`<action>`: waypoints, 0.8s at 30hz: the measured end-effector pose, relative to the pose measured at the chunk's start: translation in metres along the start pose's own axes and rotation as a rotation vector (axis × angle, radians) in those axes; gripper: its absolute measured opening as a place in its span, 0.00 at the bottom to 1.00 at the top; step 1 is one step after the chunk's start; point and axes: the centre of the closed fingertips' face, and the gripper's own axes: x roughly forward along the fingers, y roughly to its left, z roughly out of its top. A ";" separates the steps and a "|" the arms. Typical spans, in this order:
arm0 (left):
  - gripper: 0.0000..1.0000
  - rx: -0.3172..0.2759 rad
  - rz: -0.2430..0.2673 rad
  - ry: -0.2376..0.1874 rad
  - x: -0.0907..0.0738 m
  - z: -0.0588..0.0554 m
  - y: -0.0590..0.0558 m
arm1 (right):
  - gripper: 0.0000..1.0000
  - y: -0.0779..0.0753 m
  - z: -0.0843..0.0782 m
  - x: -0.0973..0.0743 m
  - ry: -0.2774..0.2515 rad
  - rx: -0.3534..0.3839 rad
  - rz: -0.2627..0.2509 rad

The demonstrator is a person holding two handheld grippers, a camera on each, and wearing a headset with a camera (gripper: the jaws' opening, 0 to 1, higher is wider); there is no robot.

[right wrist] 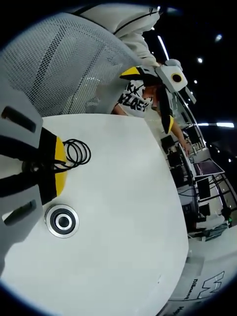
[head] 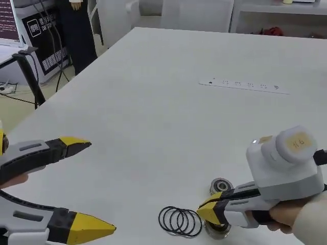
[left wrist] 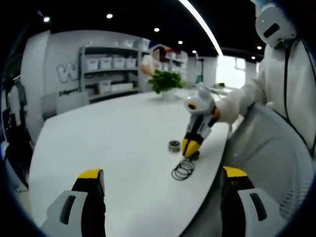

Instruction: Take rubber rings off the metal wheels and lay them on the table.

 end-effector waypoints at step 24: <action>1.00 0.008 -0.019 -0.001 0.004 0.003 -0.003 | 0.17 0.000 0.037 -0.047 -0.139 -0.023 -0.065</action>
